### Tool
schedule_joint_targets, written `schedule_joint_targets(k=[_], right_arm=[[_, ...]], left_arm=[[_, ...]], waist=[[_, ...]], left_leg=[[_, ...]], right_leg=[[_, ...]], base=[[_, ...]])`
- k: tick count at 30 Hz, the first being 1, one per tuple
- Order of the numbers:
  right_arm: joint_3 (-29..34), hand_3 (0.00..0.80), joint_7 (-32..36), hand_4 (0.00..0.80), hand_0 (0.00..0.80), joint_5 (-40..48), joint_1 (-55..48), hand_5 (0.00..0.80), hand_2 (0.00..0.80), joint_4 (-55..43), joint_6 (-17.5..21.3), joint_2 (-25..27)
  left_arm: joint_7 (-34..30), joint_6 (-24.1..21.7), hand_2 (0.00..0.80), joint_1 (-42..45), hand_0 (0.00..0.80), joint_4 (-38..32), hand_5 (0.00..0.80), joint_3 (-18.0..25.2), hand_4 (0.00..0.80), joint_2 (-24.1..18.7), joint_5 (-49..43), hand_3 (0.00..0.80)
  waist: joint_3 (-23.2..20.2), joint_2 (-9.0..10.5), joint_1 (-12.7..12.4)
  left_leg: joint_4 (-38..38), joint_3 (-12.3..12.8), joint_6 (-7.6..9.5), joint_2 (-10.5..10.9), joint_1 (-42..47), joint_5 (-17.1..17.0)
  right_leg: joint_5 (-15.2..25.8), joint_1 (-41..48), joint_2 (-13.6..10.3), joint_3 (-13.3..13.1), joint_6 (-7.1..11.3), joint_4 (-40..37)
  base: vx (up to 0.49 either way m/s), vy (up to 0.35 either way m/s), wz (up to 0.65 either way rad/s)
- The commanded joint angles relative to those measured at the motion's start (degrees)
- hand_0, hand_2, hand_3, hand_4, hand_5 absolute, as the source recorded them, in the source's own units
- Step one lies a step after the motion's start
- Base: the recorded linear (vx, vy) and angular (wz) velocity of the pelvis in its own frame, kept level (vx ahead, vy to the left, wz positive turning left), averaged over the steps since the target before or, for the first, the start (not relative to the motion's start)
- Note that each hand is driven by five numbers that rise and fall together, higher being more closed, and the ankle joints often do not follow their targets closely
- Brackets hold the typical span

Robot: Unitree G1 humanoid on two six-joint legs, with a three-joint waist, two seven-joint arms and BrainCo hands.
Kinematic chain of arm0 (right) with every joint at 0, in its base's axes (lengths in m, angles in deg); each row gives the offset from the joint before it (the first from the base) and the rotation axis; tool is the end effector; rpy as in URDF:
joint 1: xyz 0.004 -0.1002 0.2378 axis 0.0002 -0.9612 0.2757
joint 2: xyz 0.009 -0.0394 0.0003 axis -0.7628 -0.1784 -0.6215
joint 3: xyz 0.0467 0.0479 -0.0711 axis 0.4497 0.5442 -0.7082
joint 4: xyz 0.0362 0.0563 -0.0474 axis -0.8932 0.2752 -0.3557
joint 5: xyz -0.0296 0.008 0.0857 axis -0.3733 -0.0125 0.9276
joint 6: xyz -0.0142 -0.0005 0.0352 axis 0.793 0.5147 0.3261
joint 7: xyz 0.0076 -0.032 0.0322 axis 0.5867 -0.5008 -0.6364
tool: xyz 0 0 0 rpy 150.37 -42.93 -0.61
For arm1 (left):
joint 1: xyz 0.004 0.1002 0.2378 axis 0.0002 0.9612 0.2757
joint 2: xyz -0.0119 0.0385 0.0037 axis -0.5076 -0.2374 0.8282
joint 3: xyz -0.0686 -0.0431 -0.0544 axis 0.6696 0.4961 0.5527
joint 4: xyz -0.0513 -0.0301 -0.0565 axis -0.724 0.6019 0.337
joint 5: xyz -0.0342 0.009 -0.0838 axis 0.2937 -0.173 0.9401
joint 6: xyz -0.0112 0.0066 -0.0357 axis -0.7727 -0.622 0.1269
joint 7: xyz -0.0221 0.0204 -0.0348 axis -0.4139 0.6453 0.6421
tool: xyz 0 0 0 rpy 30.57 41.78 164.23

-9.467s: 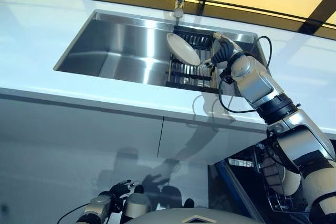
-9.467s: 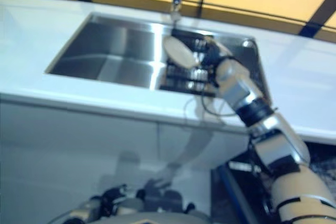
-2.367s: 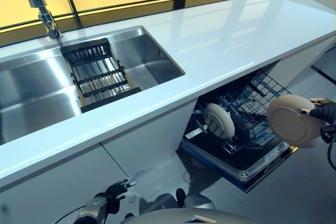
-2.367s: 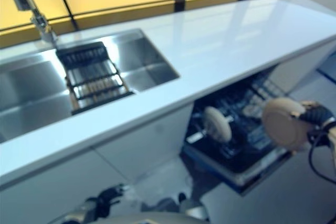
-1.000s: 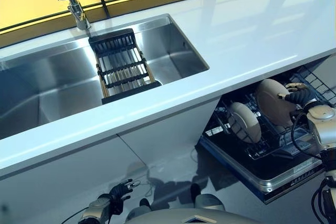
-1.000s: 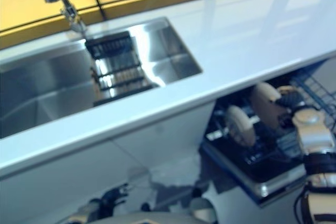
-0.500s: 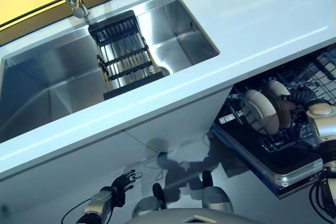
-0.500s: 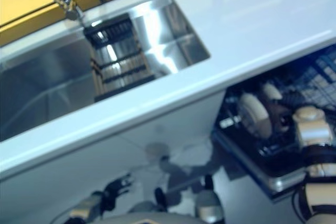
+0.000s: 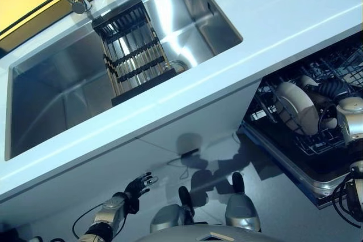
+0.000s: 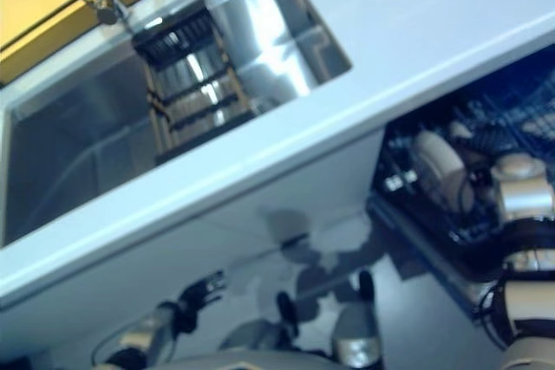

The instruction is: Take plates into dishwasher

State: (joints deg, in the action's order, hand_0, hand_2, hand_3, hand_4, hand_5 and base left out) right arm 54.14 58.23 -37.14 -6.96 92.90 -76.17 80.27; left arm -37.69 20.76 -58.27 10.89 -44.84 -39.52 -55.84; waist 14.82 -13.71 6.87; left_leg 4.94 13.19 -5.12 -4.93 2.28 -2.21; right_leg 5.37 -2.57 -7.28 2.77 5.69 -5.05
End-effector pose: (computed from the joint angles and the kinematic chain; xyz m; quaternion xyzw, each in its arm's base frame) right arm 0.2639 -0.3368 0.1519 -0.2705 0.2044 -0.1610 0.9269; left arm 0.1144 0.2103 -0.0779 -0.0488 0.4329 -0.1099 0.8934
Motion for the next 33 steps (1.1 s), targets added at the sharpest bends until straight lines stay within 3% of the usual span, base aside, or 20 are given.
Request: schedule_joint_targets(k=[1,5,6,7,22,33], right_arm=[[-3.6,0.8,-0.5,0.8,0.8,0.0,2.1,0.8,0.8,5.3,-0.5,2.9],[-3.2,0.8,0.3,0.8,0.8,0.2,1.0,0.8,0.8,6.2,-0.7,2.8],[-3.0,0.445,-0.7,0.445,0.445,0.4,0.9,0.445,0.445,6.4,-0.9,3.0],[-2.8,0.0,-1.9,0.0,0.0,0.6,0.7,0.0,0.0,6.3,-0.7,3.0],[1.8,0.0,-3.7,0.0,0.0,-0.3,-4.7,0.0,0.0,2.1,-1.1,3.2],[9.2,0.0,-3.0,0.0,0.0,-0.5,-13.9,0.0,0.0,-4.4,-0.7,5.0]], left_arm=[[-0.7,-1.7,0.0,-2.0,0.0,0.1,0.0,-1.0,0.0,-1.6,1.9,0.0],[-0.9,-1.6,0.0,-1.9,0.0,-0.2,0.0,-1.0,0.0,-1.6,1.6,0.0],[-0.8,-1.5,0.0,-1.9,0.0,-0.4,0.0,-1.0,0.0,-1.6,1.5,0.0],[-0.8,-1.4,0.0,-1.9,0.0,-0.5,0.0,-1.0,0.0,-1.6,1.5,0.0],[0.0,-1.1,0.0,-0.7,0.0,0.6,0.0,-0.1,0.0,-1.7,0.1,0.0],[1.3,-0.8,0.0,0.9,0.0,3.1,0.0,2.9,0.0,-2.2,-1.8,0.0]], waist=[[-0.3,2.32,0.1],[-0.4,2.59,0.1],[-0.4,2.77,0.0],[-0.4,2.87,0.1],[-3.3,6.79,0.6],[-7.5,12.93,2.2]], left_leg=[[0.1,-2.2,-0.3,1.1,-0.3,0.7],[0.1,-2.2,-0.22,1.1,0.0,0.9],[0.1,-2.3,-0.18,1.1,0.0,0.8],[0.1,-2.2,-0.17,1.1,0.1,0.9],[0.1,-1.8,0.01,0.1,2.0,1.6],[0.1,-0.2,-0.15,-2.1,3.8,2.4]], right_leg=[[-2.1,-3.1,-4.0,3.1,2.07,6.3],[-2.0,-2.8,-4.1,3.2,2.14,6.1],[-1.9,-2.8,-4.0,3.2,2.12,6.0],[-1.8,-2.7,-4.0,3.2,2.13,6.0],[-1.5,-0.3,-2.5,2.4,2.37,4.9],[-1.3,2.1,0.1,0.7,2.37,3.2]], base=[[-0.004,0.014,0.03],[0.0,0.0,0.0],[0.0,0.0,0.0],[0.0,0.0,0.0],[0.018,-0.007,0.0],[0.027,-0.027,-0.03]])
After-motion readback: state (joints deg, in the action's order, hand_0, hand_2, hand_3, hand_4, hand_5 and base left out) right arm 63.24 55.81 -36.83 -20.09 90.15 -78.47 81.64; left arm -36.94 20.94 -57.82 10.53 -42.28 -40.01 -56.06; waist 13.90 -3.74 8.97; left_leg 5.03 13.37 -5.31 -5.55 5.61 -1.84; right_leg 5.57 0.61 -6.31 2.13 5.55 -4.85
